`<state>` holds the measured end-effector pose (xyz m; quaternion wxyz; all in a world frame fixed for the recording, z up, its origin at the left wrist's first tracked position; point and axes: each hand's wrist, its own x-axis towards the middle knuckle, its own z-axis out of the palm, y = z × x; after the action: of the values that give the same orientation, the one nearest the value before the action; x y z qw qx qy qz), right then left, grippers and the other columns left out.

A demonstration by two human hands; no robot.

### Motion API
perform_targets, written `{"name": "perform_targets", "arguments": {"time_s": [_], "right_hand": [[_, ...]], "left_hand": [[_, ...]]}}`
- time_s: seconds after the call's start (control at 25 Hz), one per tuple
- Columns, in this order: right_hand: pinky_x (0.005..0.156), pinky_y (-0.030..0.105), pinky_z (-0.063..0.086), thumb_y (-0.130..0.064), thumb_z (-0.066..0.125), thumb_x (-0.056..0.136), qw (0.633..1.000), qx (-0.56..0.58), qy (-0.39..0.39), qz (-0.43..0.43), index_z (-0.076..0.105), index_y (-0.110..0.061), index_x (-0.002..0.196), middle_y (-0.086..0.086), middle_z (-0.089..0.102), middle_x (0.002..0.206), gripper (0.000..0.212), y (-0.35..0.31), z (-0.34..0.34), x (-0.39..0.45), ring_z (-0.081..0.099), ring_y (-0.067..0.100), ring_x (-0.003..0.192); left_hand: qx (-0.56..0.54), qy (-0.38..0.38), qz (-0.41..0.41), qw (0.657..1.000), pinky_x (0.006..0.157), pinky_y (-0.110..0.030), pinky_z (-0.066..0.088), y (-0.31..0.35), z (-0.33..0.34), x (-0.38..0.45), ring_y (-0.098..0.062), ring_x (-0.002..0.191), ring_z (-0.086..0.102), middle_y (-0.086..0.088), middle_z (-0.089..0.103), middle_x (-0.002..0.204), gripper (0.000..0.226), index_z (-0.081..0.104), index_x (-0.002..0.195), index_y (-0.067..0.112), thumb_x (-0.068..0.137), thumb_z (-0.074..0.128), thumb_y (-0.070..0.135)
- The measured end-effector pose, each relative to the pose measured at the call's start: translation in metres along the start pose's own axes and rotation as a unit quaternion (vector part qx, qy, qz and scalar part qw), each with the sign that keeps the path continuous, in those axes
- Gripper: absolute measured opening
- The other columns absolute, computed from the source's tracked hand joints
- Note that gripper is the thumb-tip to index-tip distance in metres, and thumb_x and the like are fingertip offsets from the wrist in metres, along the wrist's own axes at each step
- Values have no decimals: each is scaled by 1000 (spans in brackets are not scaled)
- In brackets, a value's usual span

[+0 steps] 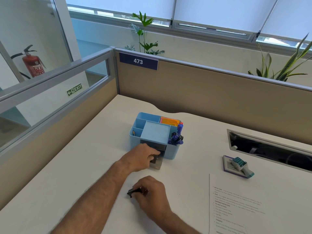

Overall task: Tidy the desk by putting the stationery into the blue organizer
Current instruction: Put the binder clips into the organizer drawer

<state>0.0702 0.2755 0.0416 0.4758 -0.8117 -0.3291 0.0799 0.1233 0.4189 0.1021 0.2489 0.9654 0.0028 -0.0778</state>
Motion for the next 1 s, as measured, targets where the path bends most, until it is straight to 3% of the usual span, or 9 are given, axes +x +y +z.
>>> {"name": "perform_targets", "arguments": {"time_s": [0.12, 0.28, 0.52, 0.64, 0.72, 0.8, 0.88, 1.0], "right_hand": [[67, 20, 52, -11, 72, 69, 999, 19, 18, 19, 71, -25, 80, -11, 67, 82, 18, 0, -7, 0, 61, 6, 72], [66, 20, 52, -11, 74, 69, 999, 26, 28, 30, 72, -26, 78, -20, 64, 79, 17, 1, -10, -1, 62, 6, 72], [62, 10, 47, -7, 79, 69, 995, 33, 77, 46, 68, -38, 72, -19, 65, 74, 33, -1, -19, 0, 63, 5, 71], [64, 16, 51, 1, 76, 68, 983, 71, 153, 72, 70, -32, 73, -12, 70, 77, 34, 2, -29, 2, 67, 8, 71], [64, 24, 54, 3, 73, 71, 954, 157, 203, 157, 72, -21, 75, -3, 74, 75, 25, 3, -37, 7, 71, 16, 69], [65, 31, 56, 7, 72, 75, 900, 278, 241, 235, 69, -8, 79, 8, 74, 74, 16, 4, -47, 14, 72, 27, 68], [69, 36, 59, 10, 72, 77, 853, 362, 274, 257, 65, 3, 80, 18, 70, 77, 10, 4, -55, 19, 71, 33, 70], [75, 40, 60, 9, 72, 79, 825, 400, 295, 267, 65, 7, 83, 24, 68, 83, 9, 4, -58, 25, 71, 34, 75]], "left_hand": [[-63, 96, -15, 993, 98, -28, 50, -2, 2, 1, -18, 114, 60, -3, 65, 125, 29, 67, 120, 17, 93, 63, 8], [-52, 169, -45, 983, 86, -24, 51, 1, 10, 7, -17, 97, 63, -4, 68, 106, 12, 71, 99, 14, 87, 71, 12], [5, 202, -21, 979, 84, -32, 55, -3, 23, 7, -16, 100, 59, 2, 67, 105, 21, 69, 103, 18, 84, 75, 26], [-96, 230, 12, 968, 76, -34, 58, -4, 19, 0, -12, 84, 63, 4, 71, 92, 16, 72, 96, 18, 87, 72, 31], [-211, 225, -7, 951, 71, -34, 60, 1, 10, -6, -11, 74, 66, 6, 72, 82, 16, 73, 89, 18, 88, 69, 33], [-319, 180, -36, 930, 66, -37, 62, 5, 0, -12, -14, 67, 69, 2, 73, 74, 19, 73, 84, 16, 87, 70, 35], [-345, 96, -35, 933, 61, -34, 61, 4, -6, -19, -20, 65, 71, -2, 74, 73, 18, 74, 84, 13, 82, 76, 31], [-328, 33, -21, 944, 61, -31, 61, 3, -9, -25, -23, 66, 73, -4, 75, 73, 16, 75, 88, 10, 77, 82, 19]]}}
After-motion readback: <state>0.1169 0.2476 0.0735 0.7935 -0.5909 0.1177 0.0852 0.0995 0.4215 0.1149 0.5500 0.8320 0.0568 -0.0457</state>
